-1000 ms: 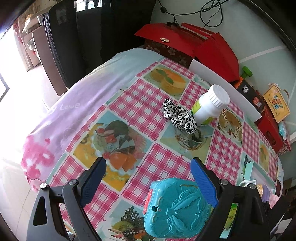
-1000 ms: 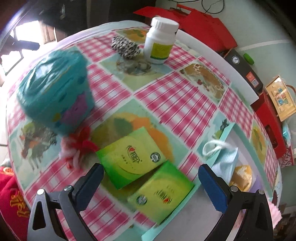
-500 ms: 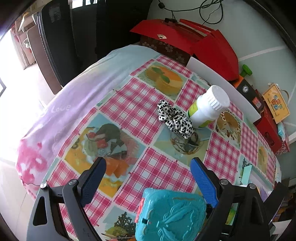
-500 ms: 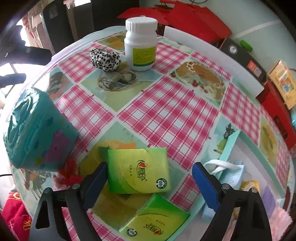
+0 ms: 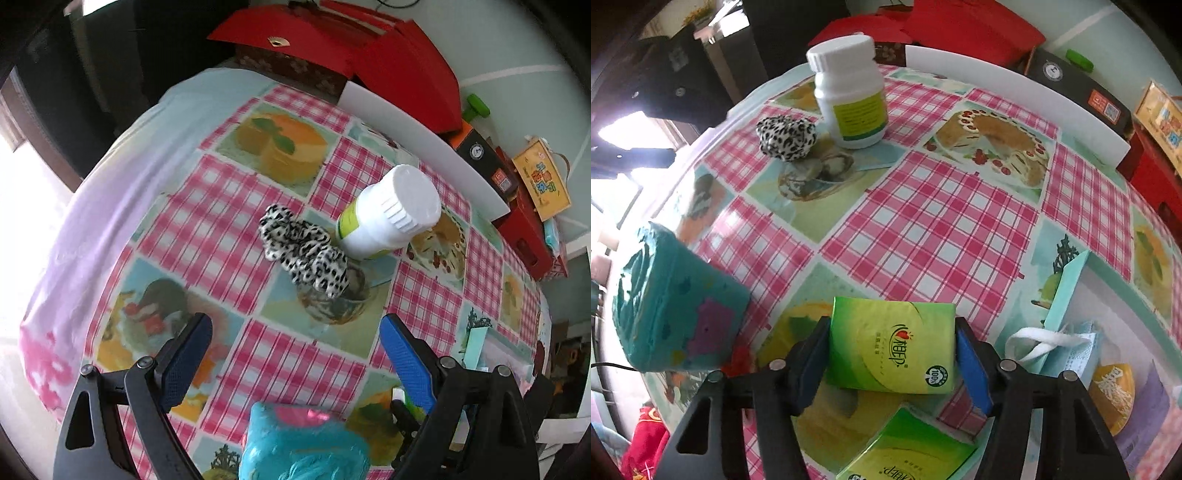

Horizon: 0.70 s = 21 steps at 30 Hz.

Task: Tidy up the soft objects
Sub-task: 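Lower the right gripper around a green tissue pack while the left approaches the teal box, then grasp and lift the leopard scrunchie with the left gripper while the right lifts the tissue pack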

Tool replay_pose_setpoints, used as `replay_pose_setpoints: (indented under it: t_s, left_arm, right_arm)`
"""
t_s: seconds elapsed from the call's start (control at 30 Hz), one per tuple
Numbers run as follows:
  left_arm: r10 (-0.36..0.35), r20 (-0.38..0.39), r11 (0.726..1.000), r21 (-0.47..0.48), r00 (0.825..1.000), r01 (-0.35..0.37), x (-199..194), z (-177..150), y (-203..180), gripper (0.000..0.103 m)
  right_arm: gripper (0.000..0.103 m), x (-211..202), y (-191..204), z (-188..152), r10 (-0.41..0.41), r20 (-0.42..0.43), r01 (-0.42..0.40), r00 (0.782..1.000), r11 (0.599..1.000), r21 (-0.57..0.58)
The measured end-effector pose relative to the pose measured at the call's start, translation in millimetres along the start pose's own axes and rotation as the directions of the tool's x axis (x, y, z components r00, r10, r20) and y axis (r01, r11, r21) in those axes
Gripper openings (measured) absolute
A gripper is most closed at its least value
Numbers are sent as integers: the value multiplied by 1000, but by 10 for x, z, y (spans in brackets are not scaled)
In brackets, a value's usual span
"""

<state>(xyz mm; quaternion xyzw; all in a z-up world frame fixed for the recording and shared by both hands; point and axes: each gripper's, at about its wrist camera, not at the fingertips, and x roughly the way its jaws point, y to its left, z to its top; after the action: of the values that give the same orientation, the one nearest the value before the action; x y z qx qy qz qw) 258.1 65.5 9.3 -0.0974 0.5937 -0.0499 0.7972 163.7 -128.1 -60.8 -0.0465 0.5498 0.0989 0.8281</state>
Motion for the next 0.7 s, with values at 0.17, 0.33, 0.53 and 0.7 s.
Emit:
replay_pose_setpoints:
  t_s: [0.17,0.33,0.53,0.7]
  left_arm:
    - [28,-51,999,32,998,-26,153,163,-96,92]
    - [67,-89,996,60,994,-62,287,316,-170,92]
    - [105,-106,990,105,989,-94,443,418,-275,82]
    - [104,-145,990,108,984,-89,620,431,-298,51]
  right_arm:
    - [68,17,-61,-3,5,2,-5,1000,1000,23]
    - [68,21,-87,-3,6,4,-7,1000,999,40]
    - [68,-15,-89,-18,20,8,-20,1000,998,57]
    - [68,-59,-114,-27,18,11,-18,1000,997,72]
